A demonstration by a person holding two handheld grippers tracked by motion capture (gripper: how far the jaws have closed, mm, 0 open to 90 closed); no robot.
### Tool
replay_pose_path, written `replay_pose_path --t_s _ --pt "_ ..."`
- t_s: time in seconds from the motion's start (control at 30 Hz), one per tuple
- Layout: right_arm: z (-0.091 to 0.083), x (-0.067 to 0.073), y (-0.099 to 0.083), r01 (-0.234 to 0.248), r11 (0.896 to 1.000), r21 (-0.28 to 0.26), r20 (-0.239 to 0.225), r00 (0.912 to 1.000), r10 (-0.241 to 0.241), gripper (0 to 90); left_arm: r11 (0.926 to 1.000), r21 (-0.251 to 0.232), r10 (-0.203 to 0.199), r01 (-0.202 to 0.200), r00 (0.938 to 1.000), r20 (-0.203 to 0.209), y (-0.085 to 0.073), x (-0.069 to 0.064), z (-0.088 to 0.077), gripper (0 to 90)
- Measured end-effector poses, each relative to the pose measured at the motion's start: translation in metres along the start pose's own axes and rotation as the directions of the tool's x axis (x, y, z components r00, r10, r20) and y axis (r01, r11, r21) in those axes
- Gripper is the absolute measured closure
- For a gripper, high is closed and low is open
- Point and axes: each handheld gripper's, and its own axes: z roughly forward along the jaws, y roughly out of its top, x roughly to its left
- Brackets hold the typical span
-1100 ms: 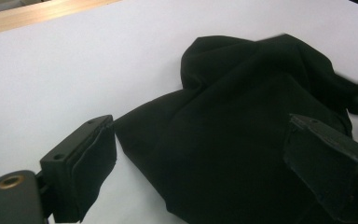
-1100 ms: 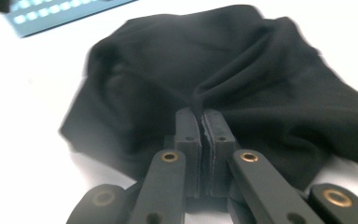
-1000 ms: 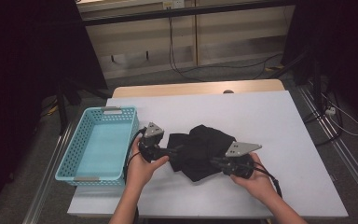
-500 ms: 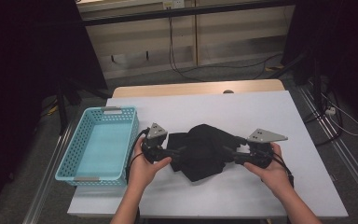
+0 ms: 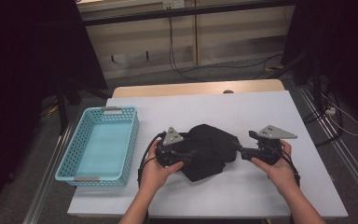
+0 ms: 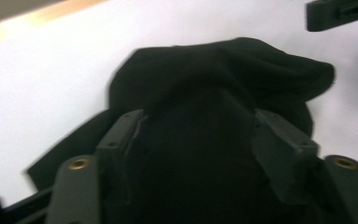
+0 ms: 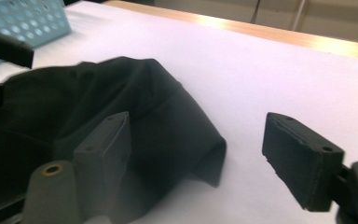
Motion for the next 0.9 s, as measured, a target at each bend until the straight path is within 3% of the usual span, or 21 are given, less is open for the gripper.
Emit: replay_pose_path --t_s 0.07,0.3,0.43,0.6,0.7,0.73,0.8,0.9 --pt "0.001 0.0 0.0 -0.004 1.0 0.001 0.005 1.0 0.004 21.2 0.9995 0.026 0.016 -0.016 0.9997 0.019 -0.004 -0.004 0.008 46.0" --pt "0.001 0.0 0.0 0.002 1.0 0.002 0.002 1.0 -0.002 20.3 0.9955 0.095 -0.006 0.0 0.9982 0.059 -0.01 -0.005 0.016 68.2" --pt "0.002 0.0 -0.001 0.01 1.0 0.01 0.005 0.9999 -0.01 19.8 0.9905 0.135 -0.039 0.028 0.9962 0.078 -0.009 -0.004 0.016 87.5" --pt "0.0 -0.001 -0.001 0.007 1.0 0.006 0.004 1.0 -0.007 19.7 0.9894 0.137 -0.056 0.047 0.9964 0.063 -0.007 0.0 0.009 88.6" --pt "-0.001 -0.001 0.0 0.002 1.0 -0.005 0.005 1.0 -0.002 20.0 0.9904 0.113 -0.085 0.079 0.9951 0.049 -0.005 0.008 -0.001 88.8" --pt "-0.002 -0.001 0.0 0.002 1.0 -0.012 0.005 1.0 -0.002 20.0 0.9897 0.094 -0.11 0.108 0.9939 0.013 -0.004 0.014 -0.009 88.9" --pt "-0.002 -0.002 0.0 0.001 1.0 -0.013 0.005 1.0 -0.001 19.9 0.9896 0.083 -0.12 0.118 0.9925 0.022 -0.004 0.019 -0.014 88.9" --pt "-0.002 -0.002 0.001 -0.004 1.0 -0.017 0.005 1.0 0.004 19.8 0.9875 0.051 -0.149 0.149 0.9887 -0.016 -0.005 0.032 -0.028 89.0"
